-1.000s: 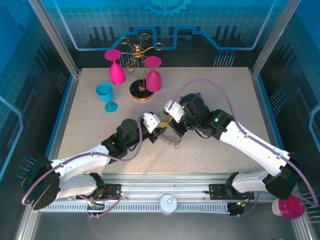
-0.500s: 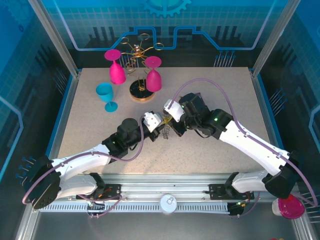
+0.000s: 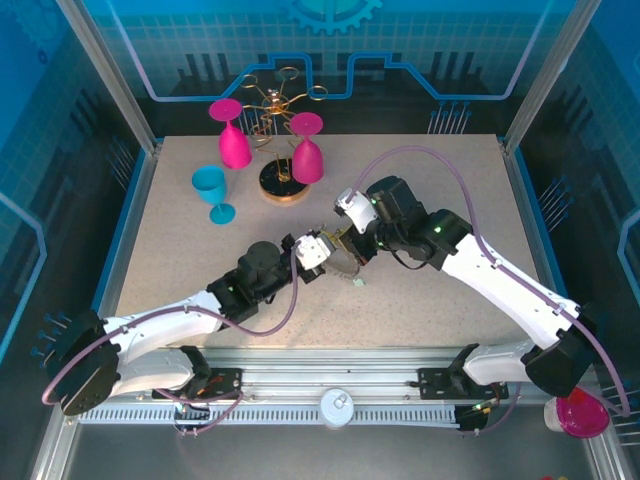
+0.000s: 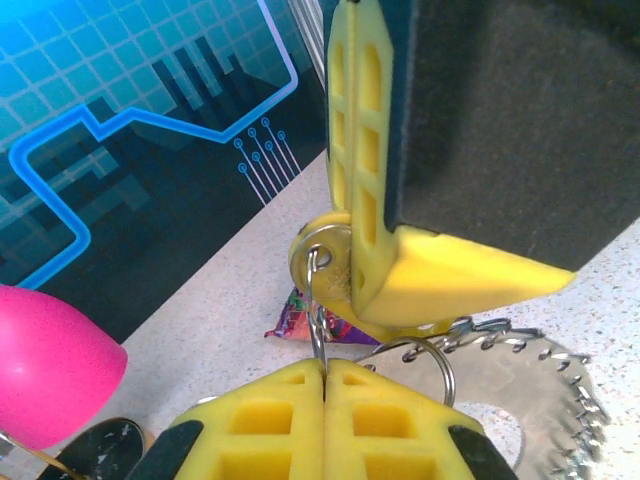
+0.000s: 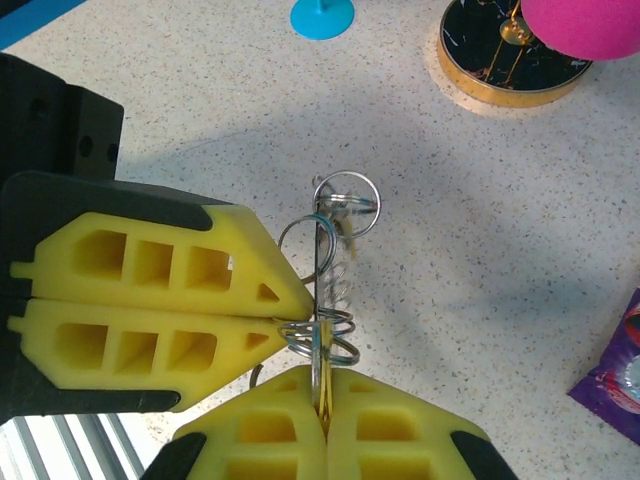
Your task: Put the keys on the keyring
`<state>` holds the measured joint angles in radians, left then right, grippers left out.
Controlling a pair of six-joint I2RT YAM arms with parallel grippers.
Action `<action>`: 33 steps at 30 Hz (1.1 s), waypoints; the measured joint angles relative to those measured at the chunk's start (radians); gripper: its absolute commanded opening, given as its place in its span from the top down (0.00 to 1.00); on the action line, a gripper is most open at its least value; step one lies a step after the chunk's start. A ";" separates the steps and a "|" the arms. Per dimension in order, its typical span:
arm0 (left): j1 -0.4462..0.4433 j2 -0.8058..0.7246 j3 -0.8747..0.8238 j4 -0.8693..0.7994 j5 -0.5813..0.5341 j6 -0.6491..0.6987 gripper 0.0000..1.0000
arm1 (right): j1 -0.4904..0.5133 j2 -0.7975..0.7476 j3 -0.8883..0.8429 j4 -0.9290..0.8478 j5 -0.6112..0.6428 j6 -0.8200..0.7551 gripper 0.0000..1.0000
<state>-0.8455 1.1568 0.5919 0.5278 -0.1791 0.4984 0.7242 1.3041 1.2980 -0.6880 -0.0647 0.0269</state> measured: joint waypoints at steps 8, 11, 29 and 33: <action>-0.003 -0.014 -0.031 0.037 -0.007 0.034 1.00 | -0.033 0.011 -0.001 -0.002 -0.042 0.041 0.73; -0.003 -0.019 -0.035 0.013 -0.007 0.033 1.00 | -0.052 0.011 -0.001 0.004 -0.039 0.042 0.47; 0.185 -0.088 -0.032 -0.206 0.346 -0.055 1.00 | -0.104 -0.176 -0.330 0.311 -0.246 -0.486 0.51; 0.207 -0.093 -0.031 -0.219 0.440 -0.055 1.00 | -0.112 -0.132 -0.335 0.392 -0.343 -0.568 0.57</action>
<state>-0.6384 1.0637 0.5606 0.3092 0.2607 0.4435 0.6121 1.1717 0.9627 -0.2958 -0.4080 -0.5407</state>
